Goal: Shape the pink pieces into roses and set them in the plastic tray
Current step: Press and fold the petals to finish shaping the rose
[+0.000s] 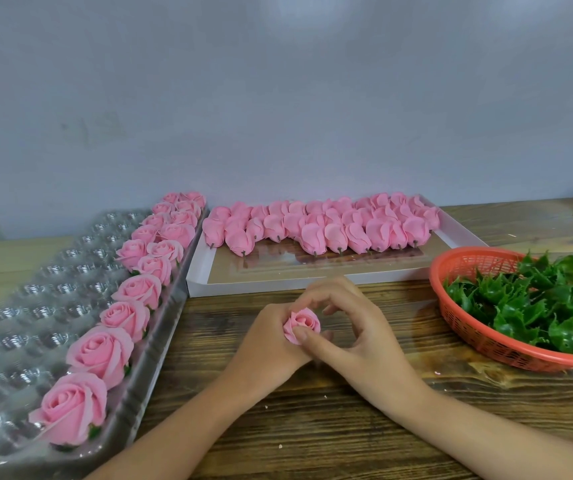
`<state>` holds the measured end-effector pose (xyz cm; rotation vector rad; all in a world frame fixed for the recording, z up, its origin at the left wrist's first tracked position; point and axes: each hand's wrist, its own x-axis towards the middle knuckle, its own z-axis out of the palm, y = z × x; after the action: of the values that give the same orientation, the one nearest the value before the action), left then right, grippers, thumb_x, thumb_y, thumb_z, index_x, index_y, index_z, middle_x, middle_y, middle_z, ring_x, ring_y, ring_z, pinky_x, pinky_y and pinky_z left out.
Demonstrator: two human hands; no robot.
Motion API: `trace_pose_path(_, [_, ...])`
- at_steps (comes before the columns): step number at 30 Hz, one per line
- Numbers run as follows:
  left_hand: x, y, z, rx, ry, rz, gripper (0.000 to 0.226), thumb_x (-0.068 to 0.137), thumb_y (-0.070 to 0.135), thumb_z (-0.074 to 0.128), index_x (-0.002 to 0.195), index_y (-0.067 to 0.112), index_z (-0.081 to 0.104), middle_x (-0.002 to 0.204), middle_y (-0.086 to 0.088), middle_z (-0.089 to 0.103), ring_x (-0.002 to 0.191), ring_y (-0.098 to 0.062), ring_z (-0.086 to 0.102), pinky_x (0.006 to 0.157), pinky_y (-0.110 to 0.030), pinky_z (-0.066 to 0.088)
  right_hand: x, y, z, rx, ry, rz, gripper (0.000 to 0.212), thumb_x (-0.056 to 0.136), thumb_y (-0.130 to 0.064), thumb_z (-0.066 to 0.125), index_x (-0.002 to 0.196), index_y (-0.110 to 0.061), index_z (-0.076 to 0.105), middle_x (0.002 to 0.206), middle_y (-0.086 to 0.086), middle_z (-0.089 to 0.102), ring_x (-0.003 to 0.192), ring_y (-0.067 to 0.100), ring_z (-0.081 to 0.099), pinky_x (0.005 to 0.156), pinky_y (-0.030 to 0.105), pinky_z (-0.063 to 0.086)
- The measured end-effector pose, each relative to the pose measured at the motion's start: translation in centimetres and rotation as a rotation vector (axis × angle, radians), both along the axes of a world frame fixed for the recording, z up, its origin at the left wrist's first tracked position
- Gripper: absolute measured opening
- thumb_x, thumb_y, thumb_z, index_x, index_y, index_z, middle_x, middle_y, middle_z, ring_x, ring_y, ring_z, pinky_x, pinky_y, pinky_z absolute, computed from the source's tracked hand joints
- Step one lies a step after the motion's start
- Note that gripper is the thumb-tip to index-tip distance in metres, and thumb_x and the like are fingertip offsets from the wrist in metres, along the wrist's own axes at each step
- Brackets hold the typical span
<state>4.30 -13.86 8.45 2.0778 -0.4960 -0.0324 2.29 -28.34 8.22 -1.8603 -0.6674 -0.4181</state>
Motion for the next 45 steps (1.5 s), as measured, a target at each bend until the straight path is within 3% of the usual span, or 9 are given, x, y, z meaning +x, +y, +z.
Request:
trace_pose_path(6, [-0.02,-0.16,0.08,0.051,-0.03,-0.011,0.026,0.084,0.021,0.071,0.066,0.034,0.057,0.063,0.015,0.06,0.07,0.008,0.059,0.066,-0.004,0.042,-0.09,0.06,0.07,-0.008,-0.029,0.025,0.01,0.089,-0.01,0.072,0.097,-0.016,0.072,0.097,-0.009,0.063,0.1,0.017,0.06,0.084,0.019,0.045])
trace_pose_path(15, [0.16,-0.12,-0.22,0.033,-0.047,0.0,0.027,0.083,0.022,0.071,0.06,0.026,0.057,0.064,0.011,0.062,0.063,0.0,0.059,0.061,-0.008,0.042,-0.16,0.16,0.03,0.0,-0.061,-0.011,0.009,0.087,-0.015,0.073,0.091,-0.018,0.065,0.092,-0.011,0.06,0.093,0.014,0.058,0.08,0.016,0.043])
trace_pose_path(22, [-0.03,-0.25,0.07,0.064,-0.032,-0.001,0.021,0.082,0.021,0.07,0.065,0.027,0.06,0.062,0.011,0.062,0.067,0.005,0.059,0.06,-0.006,0.042,-0.15,0.21,0.0,-0.017,-0.051,0.002,0.014,0.087,-0.012,0.073,0.095,-0.018,0.064,0.093,-0.013,0.06,0.091,0.01,0.058,0.079,0.015,0.042])
trace_pose_path(26, [-0.04,-0.42,0.3,0.125,-0.051,-0.025,0.015,0.085,0.021,0.067,0.071,0.02,0.061,0.069,0.006,0.062,0.073,-0.004,0.059,0.063,-0.011,0.045,-0.16,0.22,0.04,-0.036,-0.055,0.013,0.01,0.088,-0.012,0.074,0.093,-0.017,0.067,0.093,-0.01,0.062,0.093,0.014,0.06,0.079,0.021,0.047])
trace_pose_path(29, [-0.19,-0.45,0.38,0.14,-0.046,-0.042,0.018,0.085,0.02,0.068,0.071,0.027,0.059,0.07,0.009,0.061,0.074,0.005,0.058,0.065,-0.008,0.044,-0.12,0.22,-0.01,-0.061,-0.066,0.01,0.009,0.087,-0.012,0.075,0.092,-0.017,0.069,0.095,-0.009,0.062,0.096,0.014,0.061,0.082,0.025,0.048])
trace_pose_path(33, [-0.21,-0.22,-0.22,0.047,-0.027,0.024,0.043,0.079,0.002,0.07,0.073,0.038,0.048,0.064,0.021,0.062,0.07,0.026,0.051,0.065,0.003,0.038,-0.16,0.24,-0.16,-0.07,-0.092,-0.041,0.027,0.083,-0.015,0.077,0.107,-0.019,0.064,0.104,-0.009,0.06,0.103,0.01,0.057,0.085,0.015,0.043])
trace_pose_path(38, [0.18,-0.41,-0.2,0.098,-0.068,-0.01,0.027,0.082,0.021,0.07,0.059,0.025,0.057,0.058,0.015,0.061,0.062,0.008,0.058,0.061,-0.003,0.04,-0.26,0.2,-0.03,-0.016,-0.135,-0.065,0.017,0.084,-0.016,0.077,0.09,-0.023,0.062,0.092,-0.014,0.056,0.092,0.012,0.056,0.08,0.016,0.041])
trace_pose_path(42, [0.12,-0.32,-0.01,0.061,-0.084,-0.032,0.022,0.084,0.018,0.069,0.065,0.008,0.062,0.059,0.003,0.06,0.059,-0.002,0.057,0.056,-0.01,0.042,-0.28,0.21,-0.02,-0.013,-0.098,-0.04,0.012,0.085,-0.012,0.076,0.09,-0.02,0.068,0.091,-0.012,0.06,0.09,0.013,0.059,0.078,0.018,0.044])
trace_pose_path(45, [0.15,-0.27,0.07,0.05,-0.071,-0.032,0.025,0.084,0.015,0.069,0.061,0.012,0.059,0.053,0.009,0.055,0.056,-0.001,0.054,0.056,-0.013,0.041,-0.26,0.16,0.0,-0.02,-0.092,-0.049,0.011,0.085,-0.012,0.076,0.091,-0.019,0.069,0.091,-0.011,0.061,0.091,0.012,0.06,0.079,0.016,0.044])
